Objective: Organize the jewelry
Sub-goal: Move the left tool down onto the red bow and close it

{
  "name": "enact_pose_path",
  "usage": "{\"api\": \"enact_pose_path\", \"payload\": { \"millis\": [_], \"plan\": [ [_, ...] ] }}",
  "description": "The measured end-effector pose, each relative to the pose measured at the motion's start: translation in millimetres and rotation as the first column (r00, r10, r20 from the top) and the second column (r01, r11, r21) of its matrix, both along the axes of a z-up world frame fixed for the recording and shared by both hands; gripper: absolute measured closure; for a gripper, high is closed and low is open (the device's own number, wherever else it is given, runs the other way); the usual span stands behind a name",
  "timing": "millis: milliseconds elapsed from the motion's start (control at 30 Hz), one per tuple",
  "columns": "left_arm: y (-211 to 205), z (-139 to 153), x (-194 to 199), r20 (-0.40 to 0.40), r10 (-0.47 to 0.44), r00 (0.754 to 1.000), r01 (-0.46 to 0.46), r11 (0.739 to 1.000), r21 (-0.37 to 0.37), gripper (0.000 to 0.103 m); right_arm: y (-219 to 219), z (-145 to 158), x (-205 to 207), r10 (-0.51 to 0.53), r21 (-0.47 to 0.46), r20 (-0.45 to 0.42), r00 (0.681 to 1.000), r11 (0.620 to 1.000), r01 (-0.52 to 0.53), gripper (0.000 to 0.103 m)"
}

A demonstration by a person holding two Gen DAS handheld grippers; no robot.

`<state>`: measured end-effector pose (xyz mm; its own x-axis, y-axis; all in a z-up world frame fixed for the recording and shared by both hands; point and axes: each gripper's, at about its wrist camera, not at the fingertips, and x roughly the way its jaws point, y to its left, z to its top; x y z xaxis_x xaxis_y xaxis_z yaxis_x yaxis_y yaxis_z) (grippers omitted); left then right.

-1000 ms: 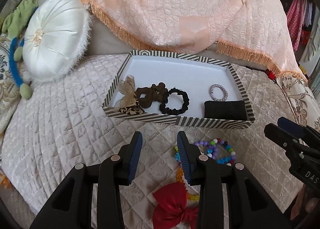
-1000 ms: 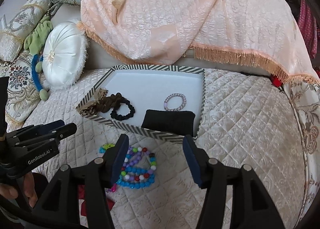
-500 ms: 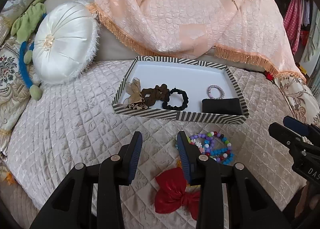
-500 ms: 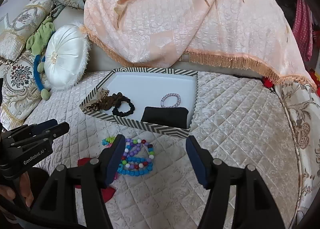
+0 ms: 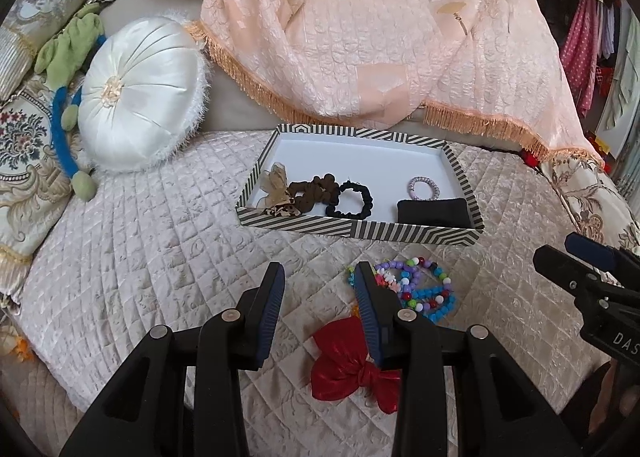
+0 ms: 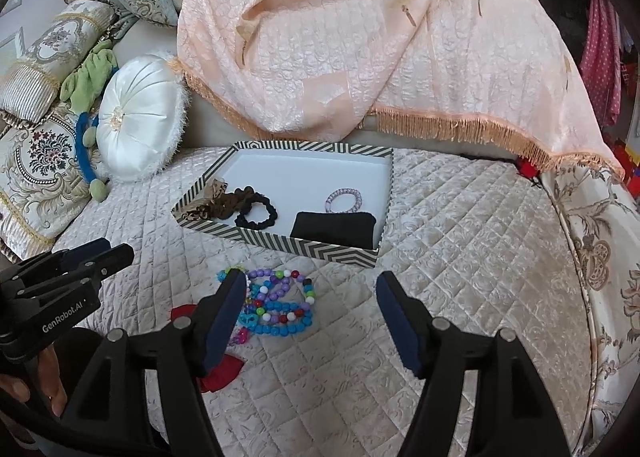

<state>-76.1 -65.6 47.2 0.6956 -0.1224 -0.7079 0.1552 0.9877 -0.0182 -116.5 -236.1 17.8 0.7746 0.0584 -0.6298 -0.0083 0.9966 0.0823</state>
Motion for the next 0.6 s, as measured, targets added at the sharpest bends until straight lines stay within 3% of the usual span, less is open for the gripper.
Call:
{"api": "enact_pose_path", "payload": {
  "millis": [600],
  "plan": [
    [9.1, 3.7, -9.2, -0.007, 0.0, 1.0, -0.001, 0.999, -0.041, 0.076, 8.8, 4.7, -6.2, 0.009, -0.021, -0.005, 1.0, 1.0, -0.009, 0.03]
  ]
}}
